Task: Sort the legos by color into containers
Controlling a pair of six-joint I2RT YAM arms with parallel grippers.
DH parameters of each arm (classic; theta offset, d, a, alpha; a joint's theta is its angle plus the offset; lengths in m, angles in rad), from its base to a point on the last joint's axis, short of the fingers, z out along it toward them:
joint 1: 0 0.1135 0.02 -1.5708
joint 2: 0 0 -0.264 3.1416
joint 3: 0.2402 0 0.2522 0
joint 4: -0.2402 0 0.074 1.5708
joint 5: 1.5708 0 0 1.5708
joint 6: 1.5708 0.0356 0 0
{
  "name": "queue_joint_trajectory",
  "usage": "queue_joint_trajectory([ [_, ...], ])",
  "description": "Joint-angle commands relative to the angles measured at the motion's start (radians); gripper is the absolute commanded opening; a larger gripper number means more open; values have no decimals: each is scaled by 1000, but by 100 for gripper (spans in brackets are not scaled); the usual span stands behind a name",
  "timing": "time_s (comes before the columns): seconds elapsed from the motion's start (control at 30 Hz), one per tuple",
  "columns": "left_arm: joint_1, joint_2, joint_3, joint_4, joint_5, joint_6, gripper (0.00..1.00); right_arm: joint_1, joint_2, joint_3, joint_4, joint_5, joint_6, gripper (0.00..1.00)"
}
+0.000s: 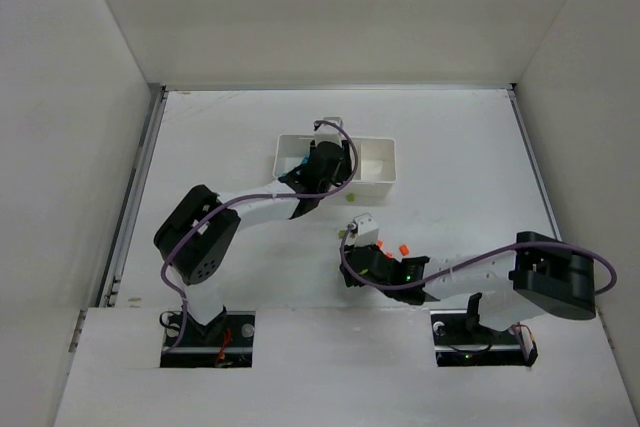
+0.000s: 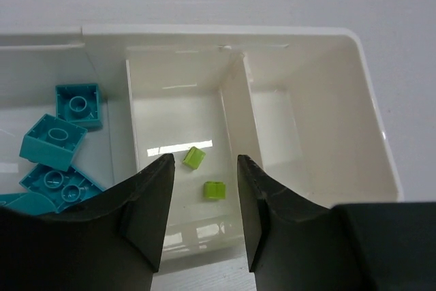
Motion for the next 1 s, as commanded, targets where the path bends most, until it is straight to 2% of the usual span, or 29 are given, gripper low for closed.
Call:
queue_joint_trajectory([
  [0.0,-12,-127,-47,50,-9,2,39,11,36,51,52,11,-24,50],
  [0.2,-24,-290,-208,55,-41,-17,38,16,92,75,39,58,-30,45],
  [0.5,-41,-534,-427,-55,-86,-83,37,25,109,104,-11,91,-24,21],
  [0.73,-87,-641,-544,-131,-86,-138,37,13,-94,103,-37,92,-37,20],
  [0.87,-156,-632,-563,-112,-86,-158,37,-97,-164,150,-27,55,-112,21],
  [0.97,-219,-595,-564,-74,-91,-173,37,-200,-155,216,9,19,-184,21],
])
